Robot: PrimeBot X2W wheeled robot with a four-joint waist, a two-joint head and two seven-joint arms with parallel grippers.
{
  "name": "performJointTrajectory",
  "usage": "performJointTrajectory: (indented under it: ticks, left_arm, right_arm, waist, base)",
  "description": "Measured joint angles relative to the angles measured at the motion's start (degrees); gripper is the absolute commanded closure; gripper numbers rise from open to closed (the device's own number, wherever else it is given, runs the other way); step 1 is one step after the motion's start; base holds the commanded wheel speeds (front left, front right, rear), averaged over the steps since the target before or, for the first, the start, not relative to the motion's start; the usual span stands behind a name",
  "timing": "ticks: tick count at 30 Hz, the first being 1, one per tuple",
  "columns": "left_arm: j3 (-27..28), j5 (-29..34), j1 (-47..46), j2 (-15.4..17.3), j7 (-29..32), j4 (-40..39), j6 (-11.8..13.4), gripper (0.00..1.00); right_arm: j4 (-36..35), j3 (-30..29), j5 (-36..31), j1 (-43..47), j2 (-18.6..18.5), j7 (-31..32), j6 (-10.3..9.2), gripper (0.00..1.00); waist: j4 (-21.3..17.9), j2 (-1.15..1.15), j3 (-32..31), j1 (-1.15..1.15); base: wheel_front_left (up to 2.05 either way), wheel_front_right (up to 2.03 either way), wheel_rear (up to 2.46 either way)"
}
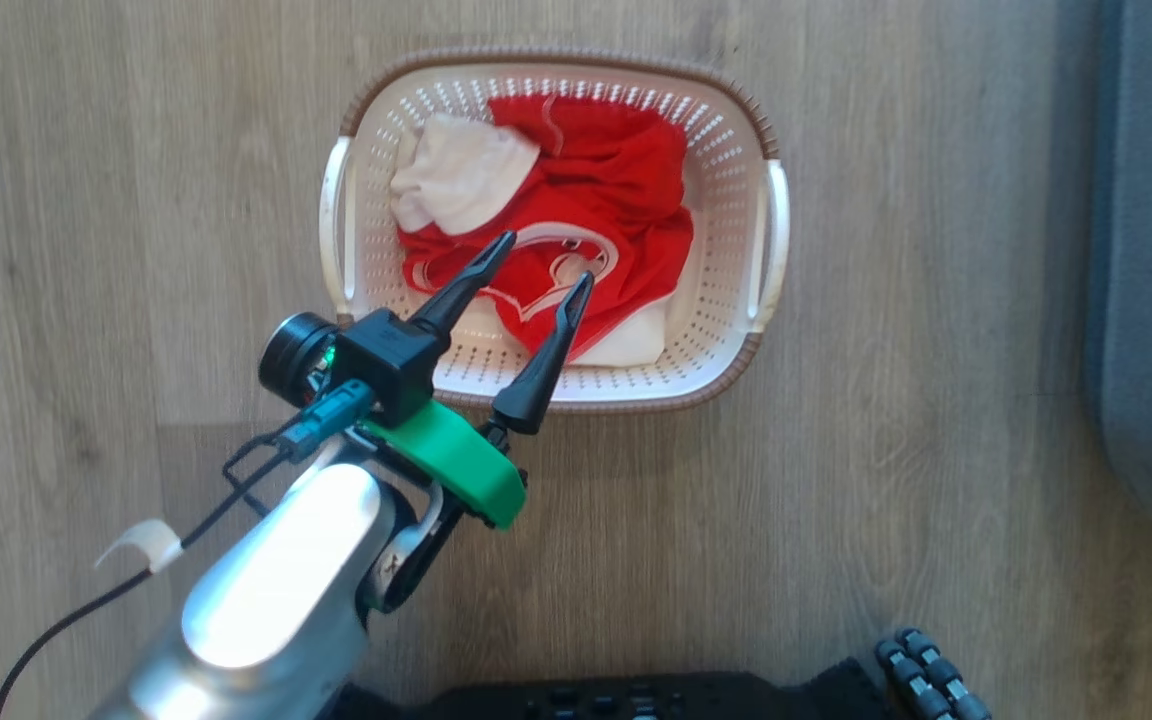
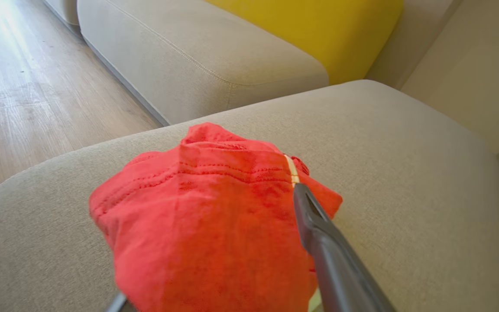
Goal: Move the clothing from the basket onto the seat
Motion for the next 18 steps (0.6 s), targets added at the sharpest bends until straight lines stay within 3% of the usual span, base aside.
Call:
performJointTrajectory:
  ticks: [8,13,18]
  left_arm:
    - [2.30,-3.09,0.01,-0.07,-0.09,2.57,-0.43,0.00]
    - [4.49,-5.50,1.57,0.20,-0.15,4.54,-0.85,0.00]
    - [4.90,-6.59,4.79,0.62,-0.18,5.20,-0.81,0.00]
  right_arm:
    - [-1.24,7.88,-0.63,2.17,2.94,-1.44,0.00,0.00]
    - [-5.89,15.57,4.63,10.84,6.05,-2.22,0.00,0.00]
    - [-11.00,19.68,9.22,18.76,7.14,-2.30,0.00,0.00]
  waist:
    - [-2.26,0.00,-6.14,0.00]
    - [-4.42,0.00,-12.07,0.00]
    - [-5.54,0.00,-16.44,0.00]
  base:
    - [0.00,0.00,0.00]
    - [0.00,0.00,0.00]
    - [0.00,0.00,0.00]
